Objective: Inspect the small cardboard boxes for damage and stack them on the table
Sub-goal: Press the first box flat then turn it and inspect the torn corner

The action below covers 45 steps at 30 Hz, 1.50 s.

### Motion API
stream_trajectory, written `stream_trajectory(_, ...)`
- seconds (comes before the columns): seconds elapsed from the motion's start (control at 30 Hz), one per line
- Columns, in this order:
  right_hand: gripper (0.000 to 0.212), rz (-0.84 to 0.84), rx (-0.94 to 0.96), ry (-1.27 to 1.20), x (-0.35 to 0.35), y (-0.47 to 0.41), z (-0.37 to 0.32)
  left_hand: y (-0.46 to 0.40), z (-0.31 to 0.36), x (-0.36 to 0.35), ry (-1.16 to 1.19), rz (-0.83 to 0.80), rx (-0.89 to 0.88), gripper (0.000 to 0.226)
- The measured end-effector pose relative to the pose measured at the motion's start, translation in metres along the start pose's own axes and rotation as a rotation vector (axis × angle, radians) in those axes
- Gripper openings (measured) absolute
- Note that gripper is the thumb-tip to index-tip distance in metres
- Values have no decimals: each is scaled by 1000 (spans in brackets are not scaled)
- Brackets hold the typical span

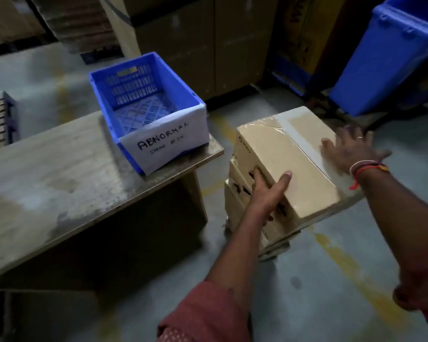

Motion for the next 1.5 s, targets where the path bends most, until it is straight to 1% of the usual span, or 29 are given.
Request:
stream_trajectory(0.07, 83, -51, -62, -129, 0, -2, 11, -3, 4, -7, 77, -8, 18, 114)
stream_trajectory(0.13, 82, -41, -73, -231, -4, -1, 15, -9, -1, -11, 124, -33, 24, 117)
stream_trajectory(0.2, 82, 5, -55, -260, -2, 2, 9, -11, 1, -12, 129, -40, 24, 118)
stream_trajectory(0.27, 81, 43, -48, -260, 8, 8, -5, -13, 2, -4, 135, -44, 5, 114)
stream_trajectory(0.33, 76, 86, -41, -247, 17, 16, -23, -7, 3, 12, 159, -36, -58, 110)
stream_trajectory(0.4, 75, 134, -2, -257, 29, 30, -48, 6, 7, 36, 178, 9, -143, 100)
stream_trajectory(0.47, 75, 165, 48, -273, 36, 46, -79, 22, 10, 66, 212, 43, -233, 85)
stream_trajectory(0.53, 73, 174, 94, -314, 38, 66, -112, 41, 10, 103, 246, 56, -316, 78)
stream_trajectory(0.67, 74, 154, 209, -437, 24, 117, -185, 84, 0, 188, 286, 154, -368, 69)
stream_trajectory(0.83, 70, 75, 286, -572, -3, 195, -285, 159, -33, 298, 292, 303, -437, 50)
stream_trajectory(0.9, 68, 32, 322, -628, -12, 229, -327, 191, -53, 340, 300, 360, -441, 49)
stream_trajectory(0.97, 60, 0, 361, -681, -24, 260, -367, 220, -76, 380, 318, 419, -432, 53)
stream_trajectory(1.03, 55, -35, 406, -740, -38, 288, -406, 245, -99, 418, 338, 478, -430, 50)
stream_trajectory(1.1, 57, -82, 444, -777, -52, 314, -442, 267, -121, 455, 352, 532, -428, 48)
stream_trajectory(1.2, 59, -120, 486, -778, -75, 344, -489, 292, -148, 503, 362, 604, -423, 52)
stream_trajectory(1.33, 67, -156, 544, -795, -99, 371, -538, 303, -173, 553, 381, 681, -393, 59)
stream_trajectory(1.43, 70, -170, 585, -754, -112, 374, -564, 300, -180, 581, 404, 708, -372, 49)
stream_trajectory(1.5, 66, -208, 599, -714, -121, 367, -579, 293, -179, 598, 411, 721, -356, 43)
Point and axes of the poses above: each hand's wrist, its own y-axis away from the middle knuckle, its own x-axis out of the back of the hand, z = x × y, the point moved 2 cm from there along -y, towards the middle knuckle, and after that the axes turned 9 degrees about x, right-handed, at the moved point
